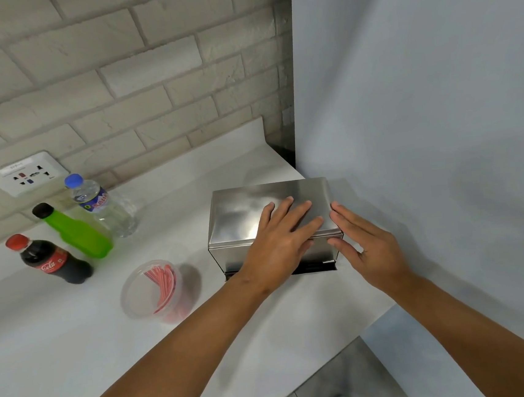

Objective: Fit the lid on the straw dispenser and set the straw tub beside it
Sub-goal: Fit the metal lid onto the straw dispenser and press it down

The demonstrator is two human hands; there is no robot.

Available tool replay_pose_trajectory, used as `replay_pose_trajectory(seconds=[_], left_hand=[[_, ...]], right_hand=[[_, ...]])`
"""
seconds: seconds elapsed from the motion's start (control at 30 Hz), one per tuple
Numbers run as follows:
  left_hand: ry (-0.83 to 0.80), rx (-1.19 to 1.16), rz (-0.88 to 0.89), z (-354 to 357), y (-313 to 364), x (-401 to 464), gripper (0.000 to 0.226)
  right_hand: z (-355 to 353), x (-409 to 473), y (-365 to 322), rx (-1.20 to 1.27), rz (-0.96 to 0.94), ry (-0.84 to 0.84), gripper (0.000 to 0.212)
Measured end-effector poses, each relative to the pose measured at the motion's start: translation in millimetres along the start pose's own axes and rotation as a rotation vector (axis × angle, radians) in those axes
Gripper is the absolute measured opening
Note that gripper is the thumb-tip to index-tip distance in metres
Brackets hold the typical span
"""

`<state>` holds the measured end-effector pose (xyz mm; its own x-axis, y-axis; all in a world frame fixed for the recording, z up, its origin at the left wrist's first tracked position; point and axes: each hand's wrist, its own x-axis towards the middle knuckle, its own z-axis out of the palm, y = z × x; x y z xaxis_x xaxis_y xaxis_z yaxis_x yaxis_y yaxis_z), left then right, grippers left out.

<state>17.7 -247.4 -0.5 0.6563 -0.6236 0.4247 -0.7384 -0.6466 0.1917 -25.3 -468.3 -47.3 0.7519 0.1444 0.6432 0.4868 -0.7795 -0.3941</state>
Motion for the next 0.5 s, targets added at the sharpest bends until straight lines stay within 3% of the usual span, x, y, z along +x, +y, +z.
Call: replay_pose_trajectory(seconds=[0.5], left_hand=[[0.024, -0.006, 0.002, 3, 2, -2, 0.037]], right_hand=[[18, -10, -1, 0.074, 0.059, 0.049, 0.047]])
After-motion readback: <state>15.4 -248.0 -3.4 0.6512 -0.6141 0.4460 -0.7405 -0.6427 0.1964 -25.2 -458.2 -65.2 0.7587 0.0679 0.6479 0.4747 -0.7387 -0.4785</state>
